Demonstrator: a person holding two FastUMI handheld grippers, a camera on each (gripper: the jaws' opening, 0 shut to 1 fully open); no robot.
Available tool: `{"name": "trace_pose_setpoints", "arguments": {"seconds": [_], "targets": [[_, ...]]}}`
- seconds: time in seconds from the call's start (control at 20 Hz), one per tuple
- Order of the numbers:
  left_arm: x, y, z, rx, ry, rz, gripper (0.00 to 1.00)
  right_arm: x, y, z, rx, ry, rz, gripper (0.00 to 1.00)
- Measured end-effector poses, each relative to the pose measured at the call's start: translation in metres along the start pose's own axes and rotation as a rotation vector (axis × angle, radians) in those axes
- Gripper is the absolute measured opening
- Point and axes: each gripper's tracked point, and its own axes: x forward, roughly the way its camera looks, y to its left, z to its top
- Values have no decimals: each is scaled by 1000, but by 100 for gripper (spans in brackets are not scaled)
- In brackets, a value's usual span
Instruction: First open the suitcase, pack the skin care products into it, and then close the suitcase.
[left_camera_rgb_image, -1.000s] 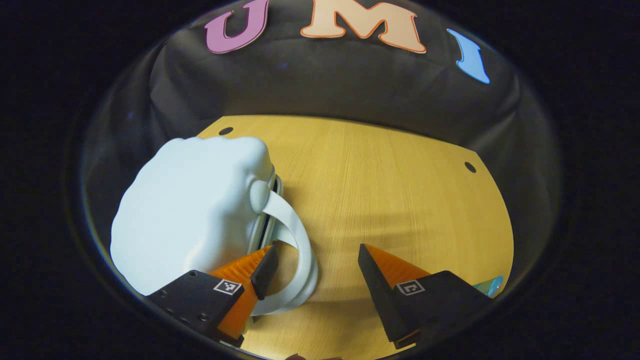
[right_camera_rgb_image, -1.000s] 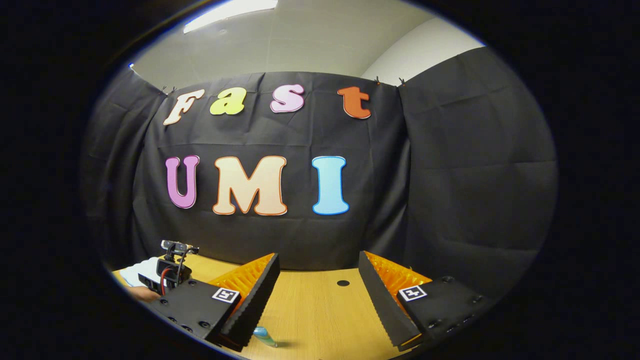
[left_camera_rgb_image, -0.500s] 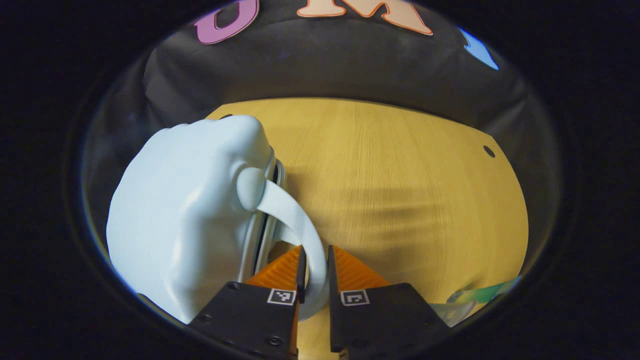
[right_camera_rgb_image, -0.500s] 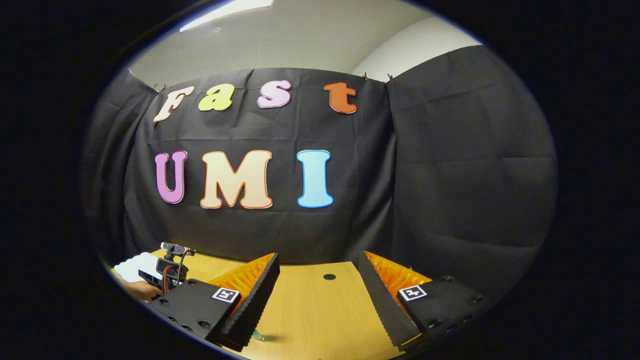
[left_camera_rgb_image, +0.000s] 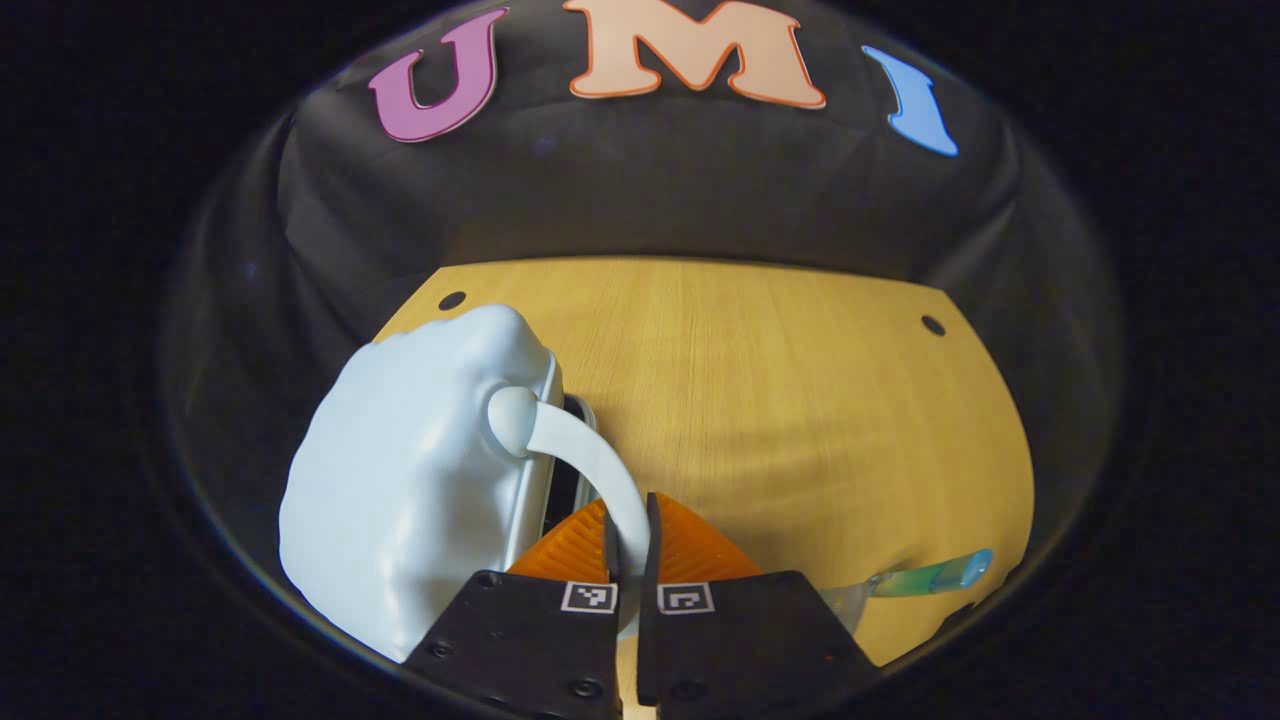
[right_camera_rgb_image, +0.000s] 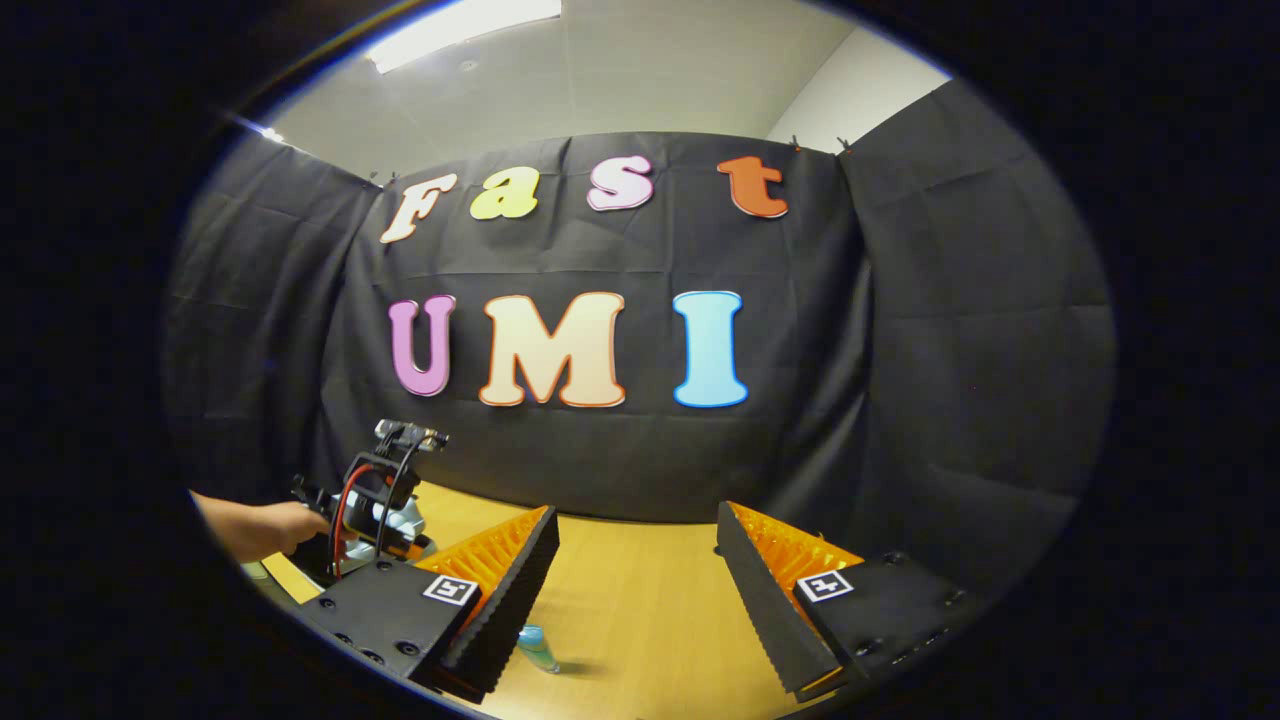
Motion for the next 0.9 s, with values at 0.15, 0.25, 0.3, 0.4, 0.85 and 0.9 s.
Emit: {"name": "trace_pose_setpoints", "arguments": {"seconds": [0.15,0.25,0.3,0.4,0.85,0.9], "targets": [[-30,11,27,13,-64,-41,0,7,14,14,-3,-41,-11,100],[-58,28,42,22,-97,-55,0,12,31,25,19,-63,-35,99],[-70,42,50,19,-113,-63,0,15,46,30,30,-80,-18,99],[-88,71,64,-7,-160,-84,0,25,65,33,17,-91,-31,99],[-114,224,106,-15,-271,-1,0,48,151,29,19,-80,-59,99],[-112,244,106,-5,-274,25,0,50,157,29,21,-80,-67,98]]}}
